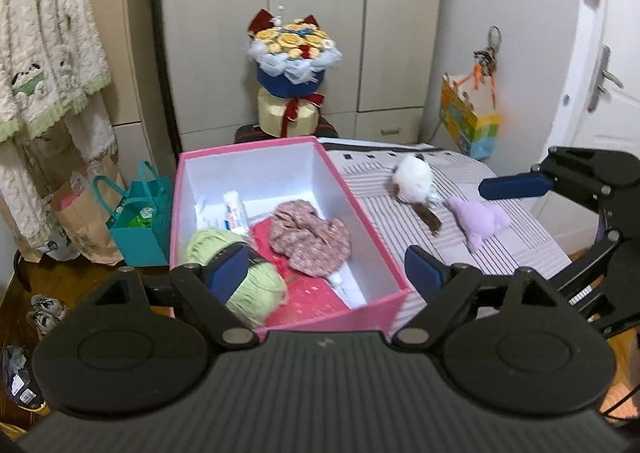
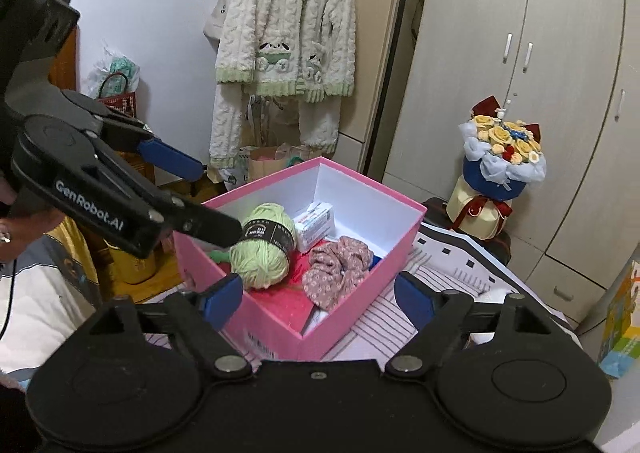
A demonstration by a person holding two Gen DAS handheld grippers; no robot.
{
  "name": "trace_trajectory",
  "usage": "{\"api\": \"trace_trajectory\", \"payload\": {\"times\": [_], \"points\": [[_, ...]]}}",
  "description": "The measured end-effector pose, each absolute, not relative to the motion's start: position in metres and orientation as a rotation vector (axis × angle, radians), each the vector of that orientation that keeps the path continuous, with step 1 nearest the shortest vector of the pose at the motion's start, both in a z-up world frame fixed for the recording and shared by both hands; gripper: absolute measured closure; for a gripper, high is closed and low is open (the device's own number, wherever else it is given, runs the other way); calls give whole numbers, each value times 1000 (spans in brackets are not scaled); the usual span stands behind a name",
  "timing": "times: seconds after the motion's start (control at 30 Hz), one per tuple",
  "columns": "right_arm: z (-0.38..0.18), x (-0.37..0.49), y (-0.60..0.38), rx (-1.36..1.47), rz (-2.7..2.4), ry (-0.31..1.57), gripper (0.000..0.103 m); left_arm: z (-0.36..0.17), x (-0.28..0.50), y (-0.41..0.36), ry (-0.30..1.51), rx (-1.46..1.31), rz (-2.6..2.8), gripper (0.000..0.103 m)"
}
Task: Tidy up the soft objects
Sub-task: 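Move the left gripper over the lilac plush toy on the bedspread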
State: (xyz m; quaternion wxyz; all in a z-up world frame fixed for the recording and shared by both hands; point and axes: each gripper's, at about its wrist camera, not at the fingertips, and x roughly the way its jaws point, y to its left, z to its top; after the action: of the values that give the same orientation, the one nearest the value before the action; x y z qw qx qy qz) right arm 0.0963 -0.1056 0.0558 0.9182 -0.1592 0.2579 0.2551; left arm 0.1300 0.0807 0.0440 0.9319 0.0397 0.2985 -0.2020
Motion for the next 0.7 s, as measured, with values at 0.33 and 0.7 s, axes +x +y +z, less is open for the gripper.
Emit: {"api": "trace_trajectory", "payload": {"times": [0.33, 0.7], "points": [[44, 74, -166, -277, 467, 545, 12, 34, 117, 34, 641, 121, -491, 3], [-15, 99, -269, -82, 342, 635, 12, 4, 146, -44, 685, 159, -580, 2]]}}
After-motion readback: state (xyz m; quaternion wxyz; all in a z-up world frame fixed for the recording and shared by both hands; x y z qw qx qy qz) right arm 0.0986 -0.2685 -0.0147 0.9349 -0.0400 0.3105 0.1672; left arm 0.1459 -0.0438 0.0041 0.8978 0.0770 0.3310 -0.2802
